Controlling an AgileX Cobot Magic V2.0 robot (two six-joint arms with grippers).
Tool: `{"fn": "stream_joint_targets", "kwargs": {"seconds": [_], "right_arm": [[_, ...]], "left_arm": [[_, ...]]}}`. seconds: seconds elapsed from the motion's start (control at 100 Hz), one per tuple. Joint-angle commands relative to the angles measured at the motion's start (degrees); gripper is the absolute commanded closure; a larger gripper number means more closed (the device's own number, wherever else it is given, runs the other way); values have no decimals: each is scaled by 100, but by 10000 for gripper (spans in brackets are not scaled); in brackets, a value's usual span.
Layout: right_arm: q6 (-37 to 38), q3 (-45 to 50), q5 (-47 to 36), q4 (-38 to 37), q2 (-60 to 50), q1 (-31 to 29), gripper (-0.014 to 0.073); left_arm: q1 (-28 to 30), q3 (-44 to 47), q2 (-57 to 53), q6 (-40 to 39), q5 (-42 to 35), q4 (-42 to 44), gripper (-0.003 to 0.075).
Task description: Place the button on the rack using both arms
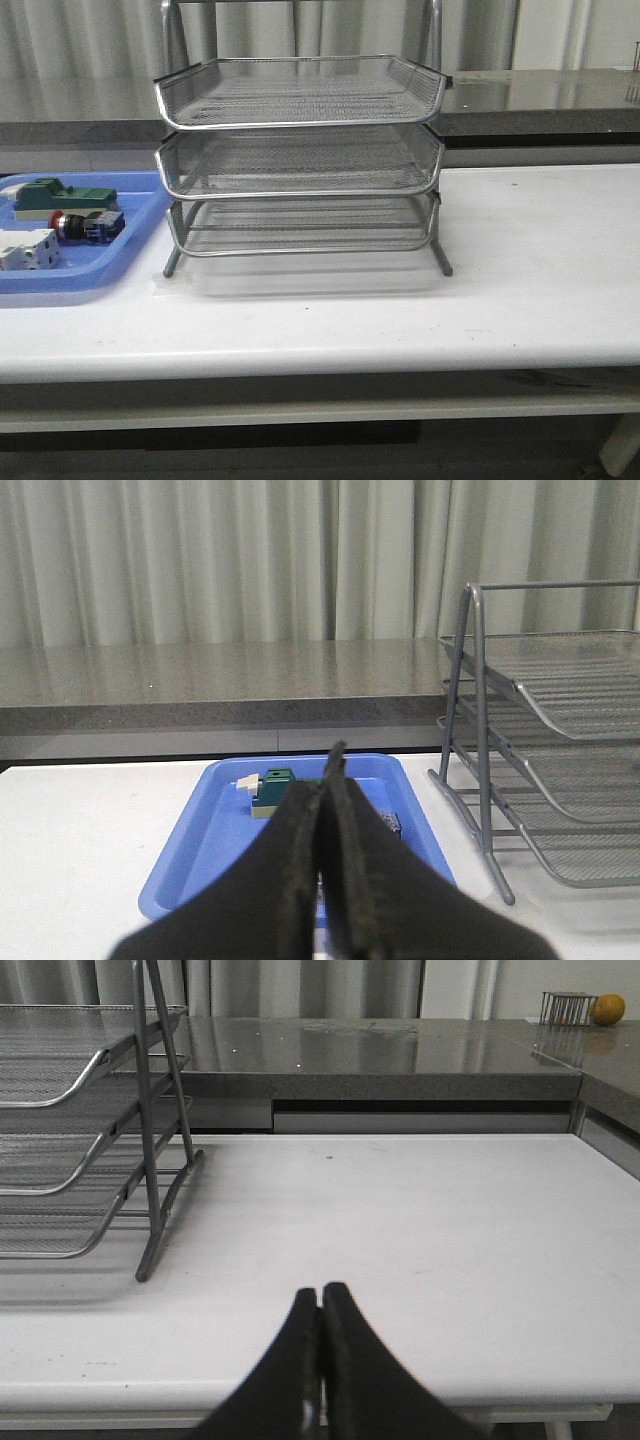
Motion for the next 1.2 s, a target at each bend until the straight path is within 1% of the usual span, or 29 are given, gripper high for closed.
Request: {"fn": "stream_joint_targets", "kwargs": {"seconds": [0.0, 0.68, 0.72, 0.9, 0.94, 1.05, 1.19], "right_arm": [[-2, 5, -470, -51, -102, -44, 659], [-2, 5, -480, -51, -102, -44, 659], [-2, 5, -519, -51, -102, -44, 659], [-2, -25, -1182, -46, -102, -44, 659], [-2, -90, -1200, -10, -97, -44, 659], [-2, -411, -900, 194, -15, -44, 659], [-2, -1179, 28, 278, 375, -44, 659]], "left_arm": [[-39, 198, -185, -49, -430, -19, 741], [-39, 198, -185, -49, -430, -19, 741], [-39, 198, -185, -49, -430, -19, 741], [-39, 198, -185, -49, -430, -19, 741], [-39, 198, -185, -49, -430, -19, 741], [-39, 198, -185, -49, -430, -19, 741], [-39, 198, -185, -49, -430, -19, 741]]}}
